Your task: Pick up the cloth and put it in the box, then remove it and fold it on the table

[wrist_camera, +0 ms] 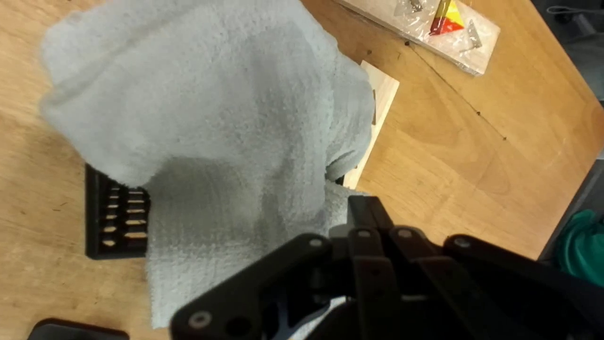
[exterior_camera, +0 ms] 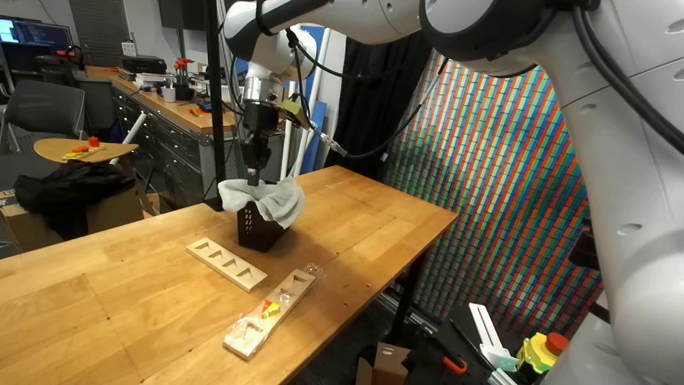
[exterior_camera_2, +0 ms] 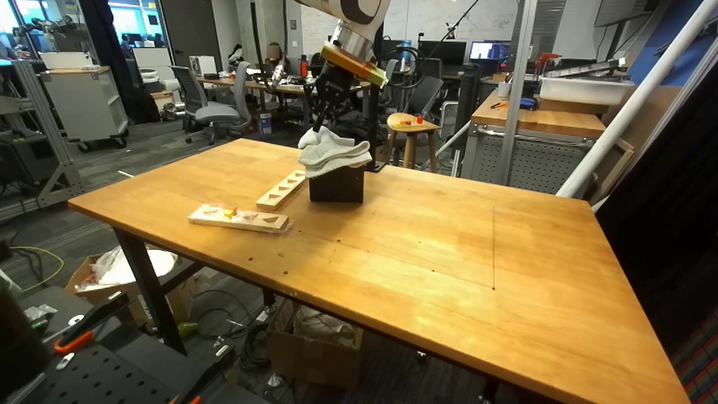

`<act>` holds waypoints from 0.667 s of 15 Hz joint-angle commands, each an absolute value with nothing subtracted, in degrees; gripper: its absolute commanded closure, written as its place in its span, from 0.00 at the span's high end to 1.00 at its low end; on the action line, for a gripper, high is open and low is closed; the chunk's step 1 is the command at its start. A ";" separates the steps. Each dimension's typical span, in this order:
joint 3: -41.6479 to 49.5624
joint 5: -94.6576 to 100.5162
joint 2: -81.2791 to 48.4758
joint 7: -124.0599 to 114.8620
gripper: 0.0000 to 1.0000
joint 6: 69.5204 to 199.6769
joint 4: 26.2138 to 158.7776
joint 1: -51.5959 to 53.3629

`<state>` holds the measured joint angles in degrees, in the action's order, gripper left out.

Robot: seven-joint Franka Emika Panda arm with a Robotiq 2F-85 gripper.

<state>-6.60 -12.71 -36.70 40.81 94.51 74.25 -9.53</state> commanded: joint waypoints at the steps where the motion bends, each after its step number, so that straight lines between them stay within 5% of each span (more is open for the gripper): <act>1: -6.32 -14.90 -36.84 41.71 0.03 94.86 74.57 -11.04; 10: -6.48 -17.59 -37.33 41.23 0.03 95.94 75.89 -12.51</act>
<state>-6.34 -15.35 -37.94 40.81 94.82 74.94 -12.22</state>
